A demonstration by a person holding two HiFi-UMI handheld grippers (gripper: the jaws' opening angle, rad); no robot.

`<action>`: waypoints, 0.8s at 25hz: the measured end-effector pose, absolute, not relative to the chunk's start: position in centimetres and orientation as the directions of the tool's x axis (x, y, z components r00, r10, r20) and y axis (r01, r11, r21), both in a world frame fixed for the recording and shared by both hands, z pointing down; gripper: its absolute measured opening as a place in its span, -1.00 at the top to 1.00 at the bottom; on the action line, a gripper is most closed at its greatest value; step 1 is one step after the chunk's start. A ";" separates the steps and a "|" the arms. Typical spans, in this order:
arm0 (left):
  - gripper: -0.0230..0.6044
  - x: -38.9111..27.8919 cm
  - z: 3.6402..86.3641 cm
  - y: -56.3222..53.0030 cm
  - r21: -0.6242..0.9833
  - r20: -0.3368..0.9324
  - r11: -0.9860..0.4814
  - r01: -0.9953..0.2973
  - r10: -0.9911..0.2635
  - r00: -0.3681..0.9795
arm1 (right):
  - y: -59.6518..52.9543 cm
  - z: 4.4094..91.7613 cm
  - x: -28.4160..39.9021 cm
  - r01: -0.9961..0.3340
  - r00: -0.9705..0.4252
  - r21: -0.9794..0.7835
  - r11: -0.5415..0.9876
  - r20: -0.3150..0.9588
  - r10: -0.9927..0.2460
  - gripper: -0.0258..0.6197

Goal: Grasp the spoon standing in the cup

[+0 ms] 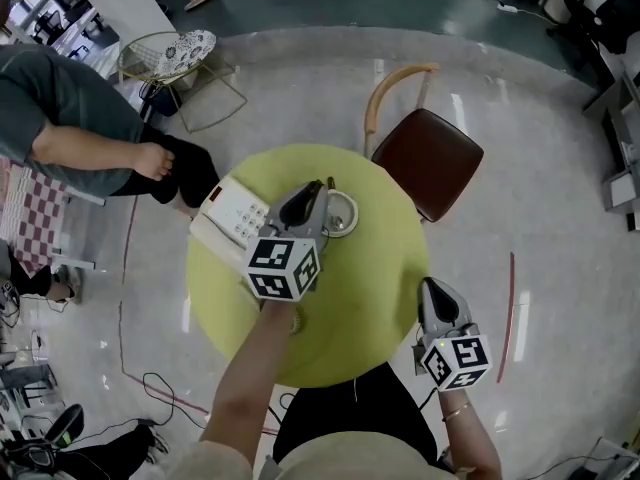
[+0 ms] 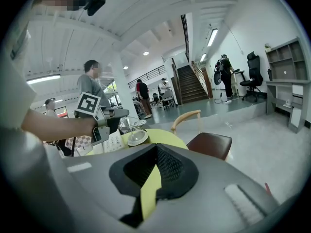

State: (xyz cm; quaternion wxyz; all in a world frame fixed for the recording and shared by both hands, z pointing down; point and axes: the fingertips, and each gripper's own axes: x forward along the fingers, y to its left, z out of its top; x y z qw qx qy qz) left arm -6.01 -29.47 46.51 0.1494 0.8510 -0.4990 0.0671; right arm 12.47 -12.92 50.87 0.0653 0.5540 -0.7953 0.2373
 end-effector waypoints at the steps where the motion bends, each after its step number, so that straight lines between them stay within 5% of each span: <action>1: 0.77 -6.0 46.0 -29.2 0.184 0.254 -0.459 -0.869 -0.832 0.493 | -12.8 50.7 12.5 -0.912 -0.378 -0.304 0.276 0.362 -0.852 0.92; 20: 0.77 -5.4 41.9 -23.8 0.139 0.216 -0.523 -0.841 -0.813 0.541 | -11.9 46.7 12.0 -0.914 -0.382 -0.252 0.317 0.277 -0.881 0.92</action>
